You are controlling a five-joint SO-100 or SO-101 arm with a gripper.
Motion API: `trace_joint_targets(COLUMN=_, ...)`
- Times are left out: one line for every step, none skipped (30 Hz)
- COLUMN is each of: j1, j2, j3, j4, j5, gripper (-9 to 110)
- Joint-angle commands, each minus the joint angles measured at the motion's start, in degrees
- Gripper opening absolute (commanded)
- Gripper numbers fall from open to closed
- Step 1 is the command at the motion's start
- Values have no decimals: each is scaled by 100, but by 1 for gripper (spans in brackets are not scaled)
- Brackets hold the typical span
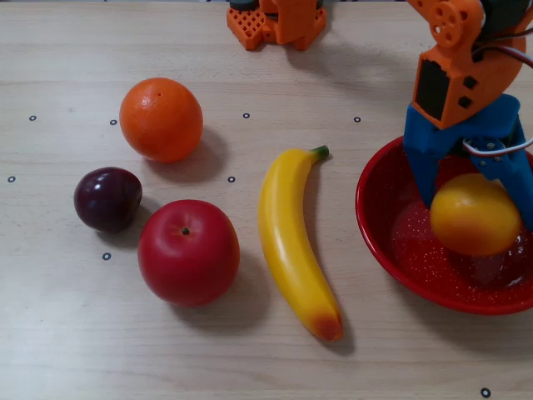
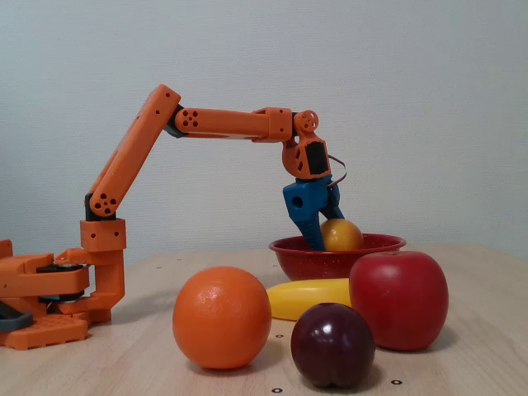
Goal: Put peach in the red bowl.
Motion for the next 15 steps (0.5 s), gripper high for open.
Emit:
trace_joint_targets(j1=62, j2=422, j3=-580, j4=211, j5=-220, gripper=40)
trace_joint_targets(j1=70, j2=431, j3=-589, j4=237, j5=-237, gripper=41)
trace_joint_targets(j1=70, j2=431, j3=-589, j4=264, j5=-272, gripper=41)
trace_joint_targets(j1=79, j2=439, j3=-589, j4=281, j5=-281, gripper=41)
trace_joint_targets(j1=79, j2=439, j3=-589, j4=281, j5=-281, gripper=41)
trace_joint_targets(j1=88, j2=439, j3=-580, j4=281, j5=-290, gripper=41)
trace_joint_targets(j1=88, j2=439, j3=-571, j4=272, j5=-299, gripper=41)
trace_joint_targets(j1=88, j2=439, j3=-571, j4=264, j5=-299, gripper=41)
trace_joint_targets(j1=97, j2=439, j3=-571, j4=246, j5=-299, gripper=41)
trace_joint_targets(j1=97, j2=439, j3=-571, j4=237, j5=-299, gripper=41)
trace_joint_targets(j1=105, j2=448, j3=-589, j4=229, j5=-299, gripper=41)
trace_joint_targets(j1=114, j2=475, j3=-589, j4=211, j5=-299, gripper=41)
trace_joint_targets(j1=114, j2=501, j3=-606, j4=211, j5=-299, gripper=41)
trace_joint_targets(j1=123, j2=554, j3=-606, j4=211, j5=-299, gripper=41)
trace_joint_targets(j1=141, j2=606, j3=-606, j4=220, j5=-299, gripper=40)
